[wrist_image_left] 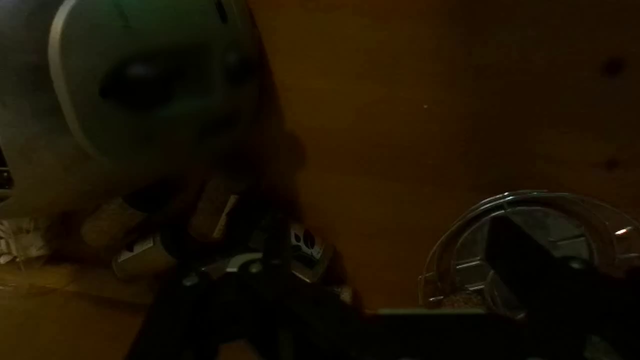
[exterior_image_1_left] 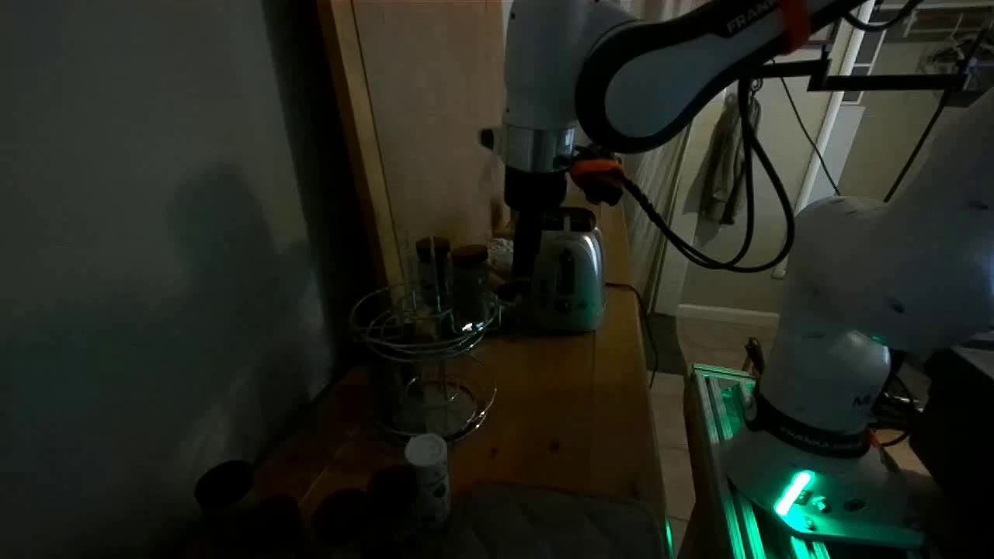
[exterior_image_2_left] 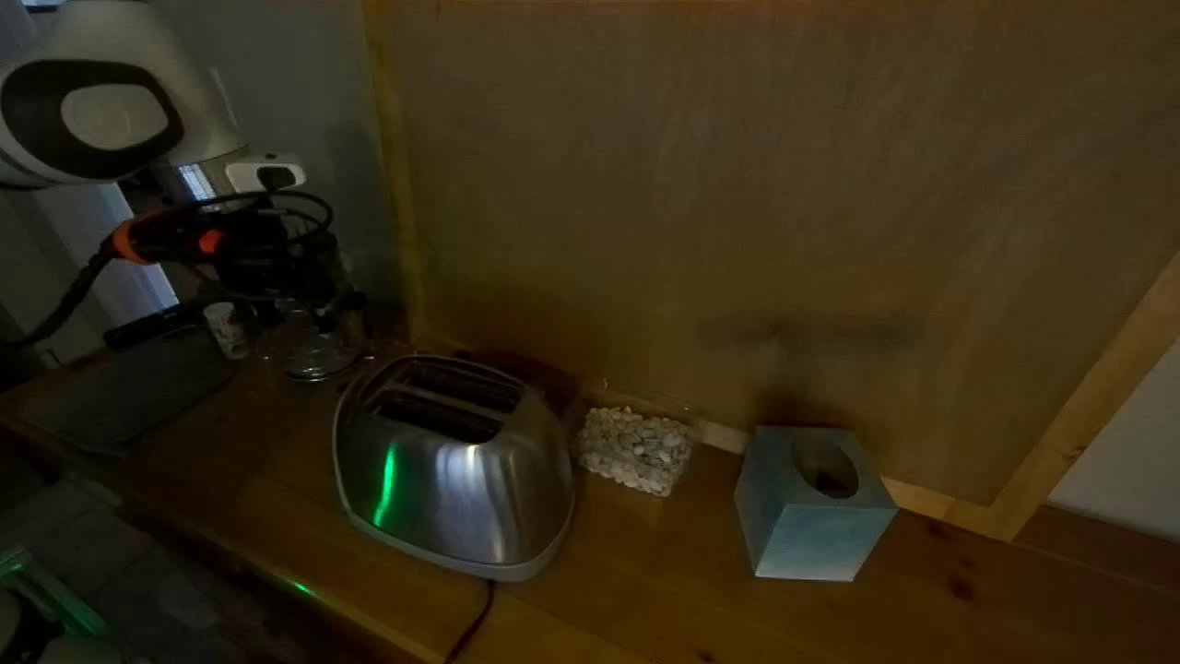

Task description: Take the lid off of the spice bottle

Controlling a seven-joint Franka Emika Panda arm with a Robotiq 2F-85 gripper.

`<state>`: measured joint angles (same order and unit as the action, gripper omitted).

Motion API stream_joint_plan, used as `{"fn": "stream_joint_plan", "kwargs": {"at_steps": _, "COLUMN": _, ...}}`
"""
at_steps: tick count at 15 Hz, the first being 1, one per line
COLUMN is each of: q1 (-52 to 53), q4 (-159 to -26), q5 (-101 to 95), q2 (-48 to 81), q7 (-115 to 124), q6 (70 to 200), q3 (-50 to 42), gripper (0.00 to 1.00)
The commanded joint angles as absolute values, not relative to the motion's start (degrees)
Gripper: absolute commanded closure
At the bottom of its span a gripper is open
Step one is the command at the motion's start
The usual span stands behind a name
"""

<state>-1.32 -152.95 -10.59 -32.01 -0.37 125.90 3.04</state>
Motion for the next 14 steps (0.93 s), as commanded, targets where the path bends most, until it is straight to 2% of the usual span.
{"fn": "stream_joint_plan", "kwargs": {"at_steps": 1, "q1": -1.0, "q4": -152.9, "q5": -10.8, "q2": -32.0, "q7": -0.2, "q6": 125.7, "q3": 2.7, "gripper": 0.0}}
{"fn": "stream_joint_plan", "kwargs": {"at_steps": 14, "q1": -0.3, "q4": -146.6, "q5": -11.0, "q2": -35.7, "q7": -1.4, "q6": 123.8, "q3": 2.9, "gripper": 0.0}}
